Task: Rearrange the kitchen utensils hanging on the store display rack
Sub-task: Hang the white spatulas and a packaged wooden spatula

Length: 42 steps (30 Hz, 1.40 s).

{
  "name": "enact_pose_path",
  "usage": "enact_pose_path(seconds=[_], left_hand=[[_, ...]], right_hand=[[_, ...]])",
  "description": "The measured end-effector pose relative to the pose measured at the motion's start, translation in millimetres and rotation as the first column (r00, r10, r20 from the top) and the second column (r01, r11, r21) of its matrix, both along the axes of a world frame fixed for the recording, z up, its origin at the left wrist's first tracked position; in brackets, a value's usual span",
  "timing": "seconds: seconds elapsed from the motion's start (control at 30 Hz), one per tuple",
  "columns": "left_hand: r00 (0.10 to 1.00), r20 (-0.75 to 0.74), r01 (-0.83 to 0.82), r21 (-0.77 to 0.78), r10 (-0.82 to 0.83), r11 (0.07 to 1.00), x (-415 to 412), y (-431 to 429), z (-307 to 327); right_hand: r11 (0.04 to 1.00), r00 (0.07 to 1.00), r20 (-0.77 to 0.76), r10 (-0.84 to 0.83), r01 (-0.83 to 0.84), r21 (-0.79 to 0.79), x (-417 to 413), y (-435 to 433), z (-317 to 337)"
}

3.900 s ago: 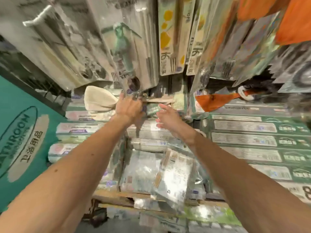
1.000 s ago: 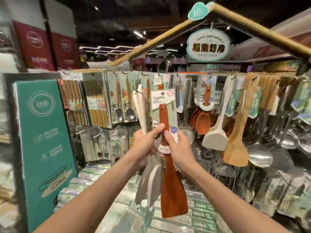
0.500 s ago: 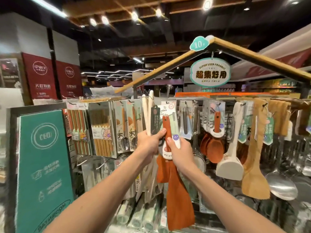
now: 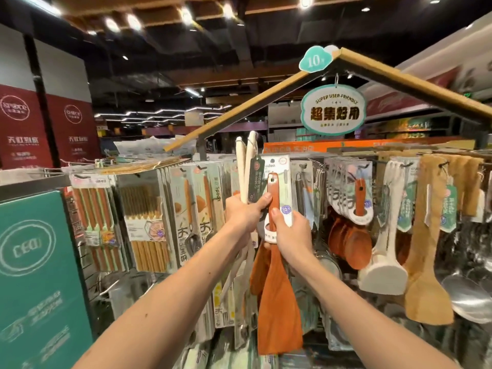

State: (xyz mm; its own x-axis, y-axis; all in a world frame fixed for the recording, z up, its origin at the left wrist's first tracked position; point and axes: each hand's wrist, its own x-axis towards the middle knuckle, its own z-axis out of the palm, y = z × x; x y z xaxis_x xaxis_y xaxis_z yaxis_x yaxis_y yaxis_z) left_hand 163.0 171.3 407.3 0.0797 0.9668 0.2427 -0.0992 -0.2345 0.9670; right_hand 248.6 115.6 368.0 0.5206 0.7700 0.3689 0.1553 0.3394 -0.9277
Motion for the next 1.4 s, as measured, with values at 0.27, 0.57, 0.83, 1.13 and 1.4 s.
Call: enact_pose_path(seconds=[0.27,0.57,0.83,1.13,1.4], left_hand=[[1.000,0.010,0.025,0.001,-0.025,1.000,-2.1,19.6,-26.0],[0.991,-0.132,-0.010,-0.029,0.006,1.000,1.8,32.9,-23.5],[0.970,-0.218,0.100,-0.041,-0.107,0.994,-16.7,15.8,-34.3],[0.942,-0.201,0.248,-0.127,-0.270,0.960,-48.1,-20.4,-61.3],[0.931,-0.269,0.282,0.095,-0.248,0.955,-13.5,-54.6,-111.6]], right_hand=[[1.000,1.000,0.007,0.018,-0.018,0.003,2.6,5.6,-12.2],[0.976,0.987,0.156,-0.049,0.081,-0.204,17.2,41.3,-2.3],[0.949,0.980,0.178,-0.092,0.140,-0.282,25.2,61.7,-9.5],[0.983,0.978,0.165,-0.128,0.147,-0.108,-5.4,-6.3,-19.3],[0.982,0.978,0.157,-0.138,0.156,-0.105,-6.9,-49.5,-37.4]])
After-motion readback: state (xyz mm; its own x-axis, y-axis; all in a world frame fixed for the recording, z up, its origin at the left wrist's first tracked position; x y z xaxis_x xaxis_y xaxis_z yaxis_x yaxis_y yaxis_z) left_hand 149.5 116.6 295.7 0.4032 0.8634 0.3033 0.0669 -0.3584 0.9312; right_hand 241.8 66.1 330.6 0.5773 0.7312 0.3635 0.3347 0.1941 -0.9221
